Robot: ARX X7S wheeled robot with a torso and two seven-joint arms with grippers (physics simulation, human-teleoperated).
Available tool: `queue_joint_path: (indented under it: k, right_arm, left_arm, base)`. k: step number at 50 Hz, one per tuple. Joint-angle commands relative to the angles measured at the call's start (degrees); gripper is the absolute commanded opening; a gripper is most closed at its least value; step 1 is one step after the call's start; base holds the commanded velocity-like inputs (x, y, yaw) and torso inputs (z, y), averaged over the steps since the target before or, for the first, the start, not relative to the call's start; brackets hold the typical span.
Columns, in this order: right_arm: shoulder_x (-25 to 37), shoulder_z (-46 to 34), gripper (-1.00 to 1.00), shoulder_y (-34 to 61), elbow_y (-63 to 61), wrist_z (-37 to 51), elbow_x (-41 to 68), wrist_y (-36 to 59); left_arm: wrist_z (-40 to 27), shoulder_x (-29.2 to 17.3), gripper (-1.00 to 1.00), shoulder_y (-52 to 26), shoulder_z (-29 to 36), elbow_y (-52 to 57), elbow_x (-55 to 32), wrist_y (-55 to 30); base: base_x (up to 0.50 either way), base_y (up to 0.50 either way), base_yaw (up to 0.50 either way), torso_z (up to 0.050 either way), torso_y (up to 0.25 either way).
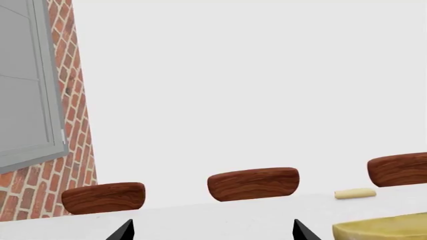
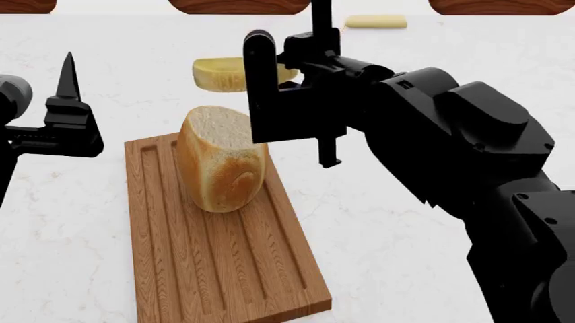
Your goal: Pick up the wedge of cheese and place it on the slice of bread to prepare a simple cheese on bread dish.
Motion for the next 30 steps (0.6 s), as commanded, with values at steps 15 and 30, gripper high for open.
queue_joint_path:
  k: [15,30]
  right_arm:
    - [-2.4,0.5,-1.00,-2.1,6.6,0.6,-3.6,-4.3]
    - [-2.4,0.5,-1.00,-2.1,6.6,0.6,-3.6,-4.3]
  left_arm:
    - [-0.5,-0.4,1.00,0.2,0.0,-0.1,-0.6,1.2]
    - [-1.1,-0.7,1.00,0.4,0.2,0.1,-0.9,1.4]
  base:
    - [0.00,0.00,0.00,0.000,0.000]
    - [0.00,0.00,0.00,0.000,0.000]
